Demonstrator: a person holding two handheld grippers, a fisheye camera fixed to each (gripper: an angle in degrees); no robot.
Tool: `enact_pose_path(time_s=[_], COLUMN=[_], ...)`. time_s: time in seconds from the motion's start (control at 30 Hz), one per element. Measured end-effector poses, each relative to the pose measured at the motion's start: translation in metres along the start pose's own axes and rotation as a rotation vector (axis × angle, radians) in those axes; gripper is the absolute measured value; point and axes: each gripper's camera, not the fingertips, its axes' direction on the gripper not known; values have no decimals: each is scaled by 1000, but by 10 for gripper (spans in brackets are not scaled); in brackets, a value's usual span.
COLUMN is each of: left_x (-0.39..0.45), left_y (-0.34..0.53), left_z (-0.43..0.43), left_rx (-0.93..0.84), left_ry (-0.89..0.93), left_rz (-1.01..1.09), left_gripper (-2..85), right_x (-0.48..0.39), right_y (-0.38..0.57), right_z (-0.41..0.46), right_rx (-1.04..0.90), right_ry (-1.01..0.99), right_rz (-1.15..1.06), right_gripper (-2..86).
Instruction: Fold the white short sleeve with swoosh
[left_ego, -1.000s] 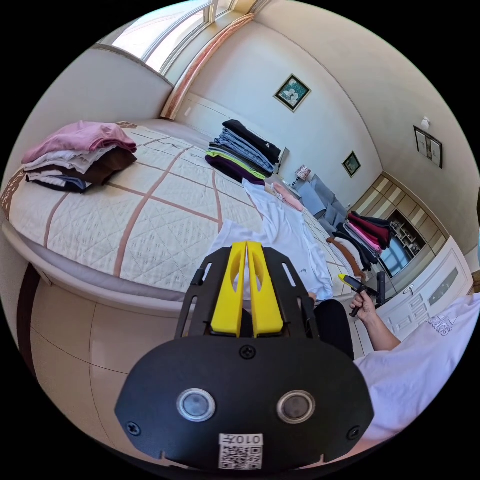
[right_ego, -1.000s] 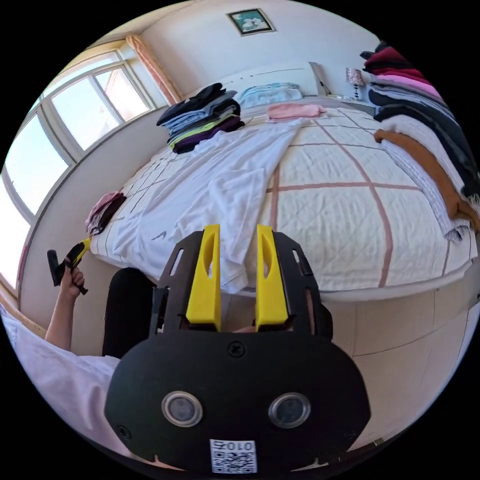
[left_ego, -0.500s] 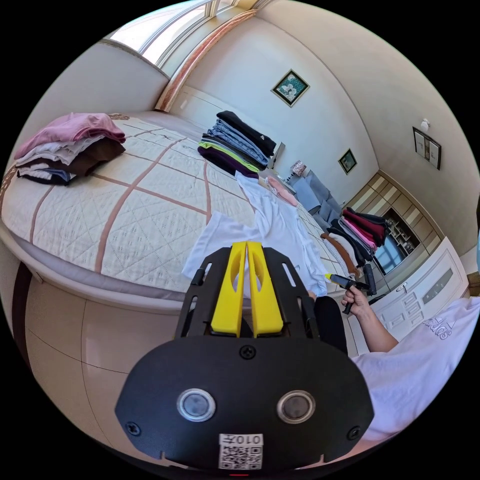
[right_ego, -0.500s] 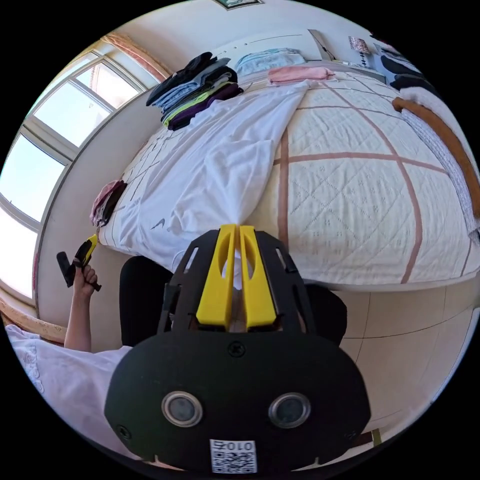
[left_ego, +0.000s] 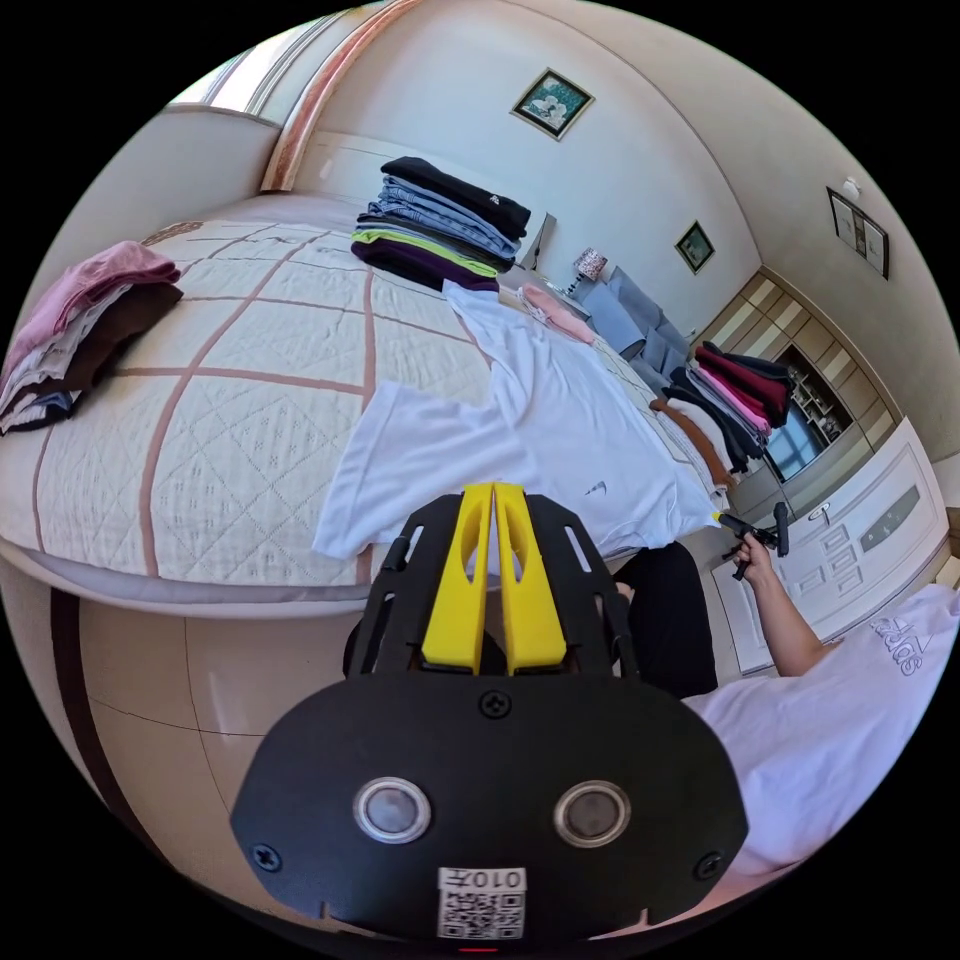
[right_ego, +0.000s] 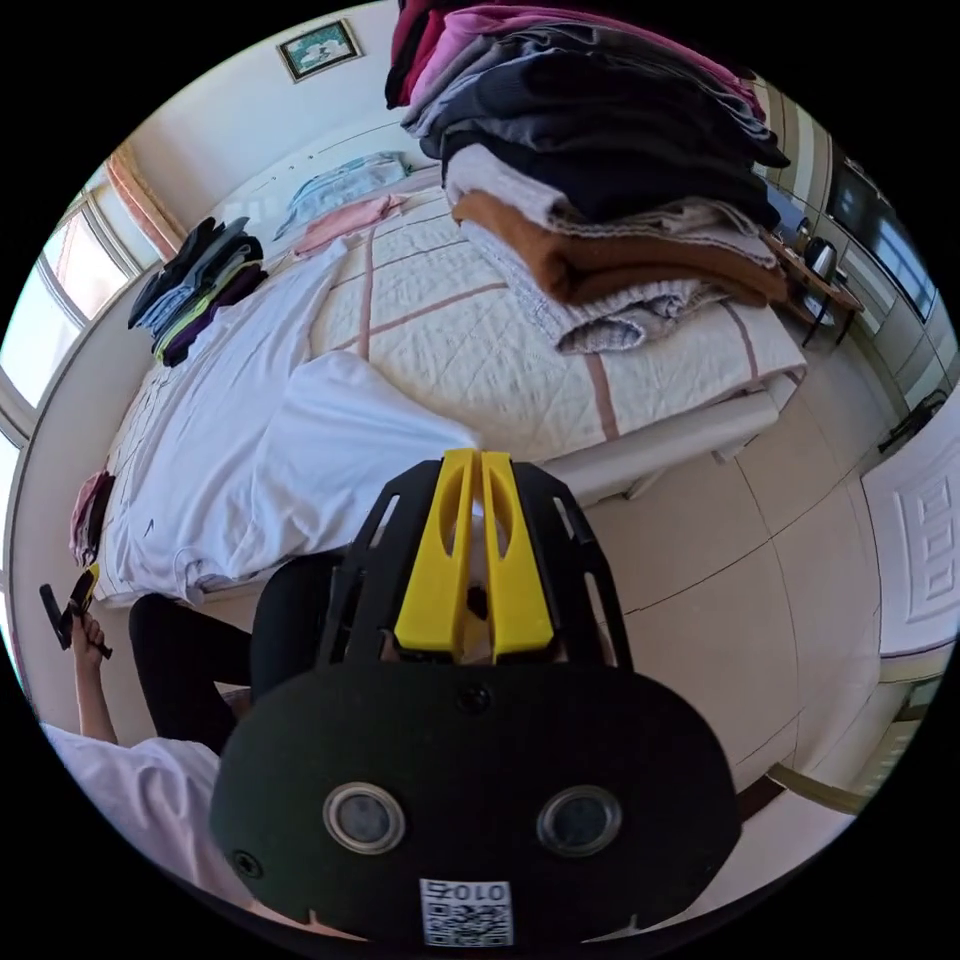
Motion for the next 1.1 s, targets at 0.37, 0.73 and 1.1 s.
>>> enact_pose_path(time_s=[0.37, 0.73, 1.1], left_x=[-3, 46, 45], left_y=[-4, 17, -2], left_z=[25, 175, 222], left_rx=[-57, -353, -365], left_ry=[-34, 147, 172], left_rz=[-33, -4, 26], left_gripper=[0, 41, 70], right_x=[-11, -116, -157], right_y=[6, 57, 25], right_z=[15, 0, 34], right_rx=[76, -179, -307], right_ry=[131, -397, -360], right_rz=[84, -317, -451], right_gripper=[83, 114, 84])
